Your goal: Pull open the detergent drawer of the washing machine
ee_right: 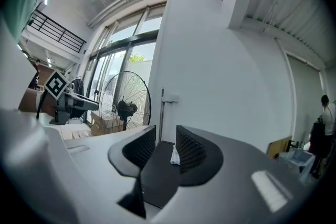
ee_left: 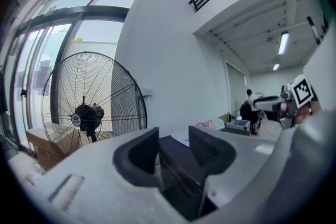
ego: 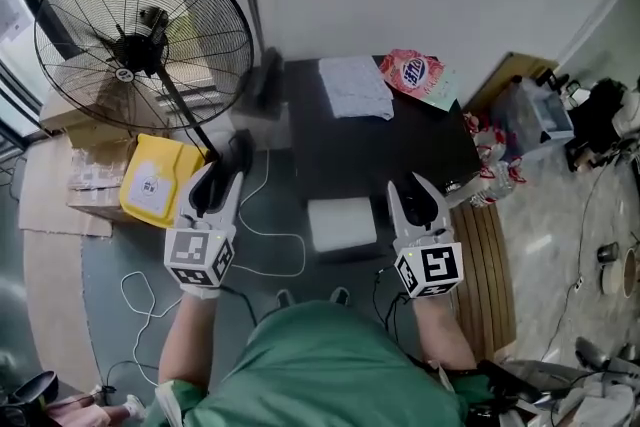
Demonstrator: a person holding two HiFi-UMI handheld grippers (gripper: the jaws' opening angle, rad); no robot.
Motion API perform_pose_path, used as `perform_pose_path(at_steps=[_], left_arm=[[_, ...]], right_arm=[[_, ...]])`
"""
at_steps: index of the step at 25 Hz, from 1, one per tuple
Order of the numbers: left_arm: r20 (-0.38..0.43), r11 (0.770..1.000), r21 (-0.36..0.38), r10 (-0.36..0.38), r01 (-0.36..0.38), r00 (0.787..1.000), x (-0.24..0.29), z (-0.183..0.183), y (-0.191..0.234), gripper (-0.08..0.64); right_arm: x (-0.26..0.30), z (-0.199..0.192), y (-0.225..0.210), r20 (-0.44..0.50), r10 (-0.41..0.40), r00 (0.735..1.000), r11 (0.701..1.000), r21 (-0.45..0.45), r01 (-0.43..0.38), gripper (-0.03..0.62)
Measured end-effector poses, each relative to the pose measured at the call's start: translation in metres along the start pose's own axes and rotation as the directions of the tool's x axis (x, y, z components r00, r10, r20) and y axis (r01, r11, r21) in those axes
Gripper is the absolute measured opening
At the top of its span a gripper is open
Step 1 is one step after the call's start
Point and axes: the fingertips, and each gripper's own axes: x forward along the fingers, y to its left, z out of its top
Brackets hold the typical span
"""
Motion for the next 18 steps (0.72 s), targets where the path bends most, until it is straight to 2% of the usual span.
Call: perform_pose_path(at_steps=[5, 18], left_arm=[[-0.012, 1.000, -0.003, 0.006, -0.006, 1.000, 0.0028, -0.0045, 0.0014, 0.172], [-0.020, 1.000, 0.004, -0.002, 0.002, 1.000, 0.0007, -0.0079, -0.0024, 0.172]], right_arm=[[0.0032, -0.0025, 0.0005, 0.005, 0.008, 1.000, 1.000, -0.017, -0.007, 0.121], [-0.0006, -0.0061, 0.0021, -0.003, 0.003, 1.000, 1.000, 0.004, -0.003, 0.121]])
